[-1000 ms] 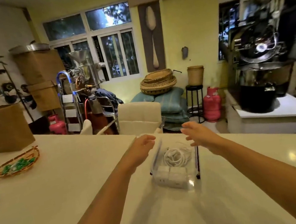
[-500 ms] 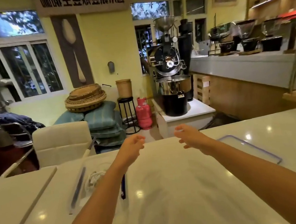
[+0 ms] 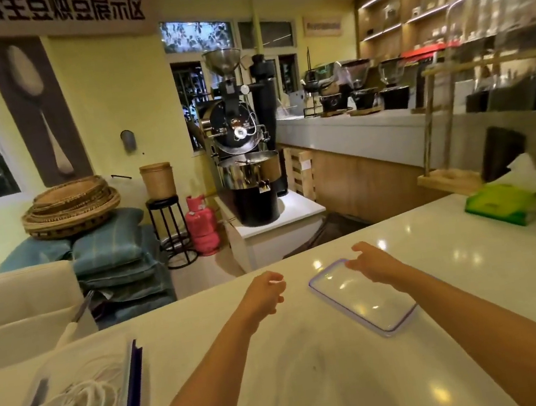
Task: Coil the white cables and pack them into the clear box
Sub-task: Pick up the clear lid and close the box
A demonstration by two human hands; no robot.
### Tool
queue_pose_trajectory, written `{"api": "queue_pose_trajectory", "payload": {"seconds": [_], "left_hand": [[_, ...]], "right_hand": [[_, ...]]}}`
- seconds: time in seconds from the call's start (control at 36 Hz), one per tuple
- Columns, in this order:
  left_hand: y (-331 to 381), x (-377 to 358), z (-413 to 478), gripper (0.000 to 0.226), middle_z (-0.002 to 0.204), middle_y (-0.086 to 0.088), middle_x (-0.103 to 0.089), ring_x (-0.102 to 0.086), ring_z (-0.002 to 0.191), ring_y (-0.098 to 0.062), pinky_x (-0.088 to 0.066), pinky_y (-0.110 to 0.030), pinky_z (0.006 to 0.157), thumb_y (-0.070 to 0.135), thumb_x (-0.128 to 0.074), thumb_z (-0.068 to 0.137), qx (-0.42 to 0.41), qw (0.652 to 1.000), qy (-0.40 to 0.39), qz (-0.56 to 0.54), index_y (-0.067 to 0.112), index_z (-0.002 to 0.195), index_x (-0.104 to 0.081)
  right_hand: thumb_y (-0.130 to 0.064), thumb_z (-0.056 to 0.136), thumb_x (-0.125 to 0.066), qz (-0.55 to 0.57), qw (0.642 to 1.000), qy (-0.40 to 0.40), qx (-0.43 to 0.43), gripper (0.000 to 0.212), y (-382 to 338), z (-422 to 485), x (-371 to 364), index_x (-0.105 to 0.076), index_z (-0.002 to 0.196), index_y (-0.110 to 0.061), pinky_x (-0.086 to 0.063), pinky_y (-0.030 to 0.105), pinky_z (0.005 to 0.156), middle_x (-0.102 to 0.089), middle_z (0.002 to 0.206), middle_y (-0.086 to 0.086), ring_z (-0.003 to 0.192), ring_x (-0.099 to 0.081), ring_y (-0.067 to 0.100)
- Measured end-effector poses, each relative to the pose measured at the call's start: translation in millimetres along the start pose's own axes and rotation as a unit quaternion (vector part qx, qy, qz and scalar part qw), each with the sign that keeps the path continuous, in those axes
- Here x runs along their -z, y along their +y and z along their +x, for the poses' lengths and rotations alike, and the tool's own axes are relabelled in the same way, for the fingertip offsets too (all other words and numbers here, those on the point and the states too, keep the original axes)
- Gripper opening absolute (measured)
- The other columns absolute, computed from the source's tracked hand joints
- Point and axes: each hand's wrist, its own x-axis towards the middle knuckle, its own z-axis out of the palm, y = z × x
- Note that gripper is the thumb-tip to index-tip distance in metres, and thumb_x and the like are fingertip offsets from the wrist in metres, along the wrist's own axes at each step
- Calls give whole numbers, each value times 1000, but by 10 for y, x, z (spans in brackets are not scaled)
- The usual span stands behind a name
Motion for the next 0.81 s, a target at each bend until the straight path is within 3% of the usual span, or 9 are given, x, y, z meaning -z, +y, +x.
{"api": "queue_pose_trajectory", "payload": {"seconds": [0.22,0.33,0.53,0.69,0.81], "left_hand": [[39,-515,306,32,107,-8,-51,-57,90,-20,-45,-20,61,21,-47,93,38,998,-45,12,8,122,-44],[15,-730,399,39,93,-8,-53,-58,71,-15,-46,-23,58,17,-48,92,59,995,-81,-16,1,127,-39],[-11,-1043,512,41,72,-8,-55,-58,55,-15,-49,-23,51,11,-46,90,98,990,-92,-32,2,127,-30],[-45,-1156,577,62,63,-7,-59,-57,50,-15,-48,-21,43,8,-48,88,115,991,-67,-18,5,138,-10],[-64,-1172,602,72,69,-10,-60,-57,50,-15,-48,-19,40,2,-49,87,133,989,-62,-14,6,142,-2]], "right_hand": [[-21,92,-53,-34,998,28,-48,56,507,209,339,-31,140,-2,-32,39,110,-37,146,18,133,-39,32],[-21,94,-49,-61,996,18,-68,57,679,310,383,-26,143,-3,-28,35,111,-33,149,16,136,-35,30],[-25,97,-40,-121,988,-4,-98,57,924,463,351,-19,145,-4,-25,29,111,-27,153,12,139,-30,26],[-26,98,-38,-164,980,-3,-110,47,984,548,290,-32,138,-3,-31,32,109,-37,146,13,133,-39,27],[-25,97,-38,-202,971,-1,-125,40,1011,597,234,-39,133,-8,-36,33,104,-46,138,10,125,-47,25]]}}
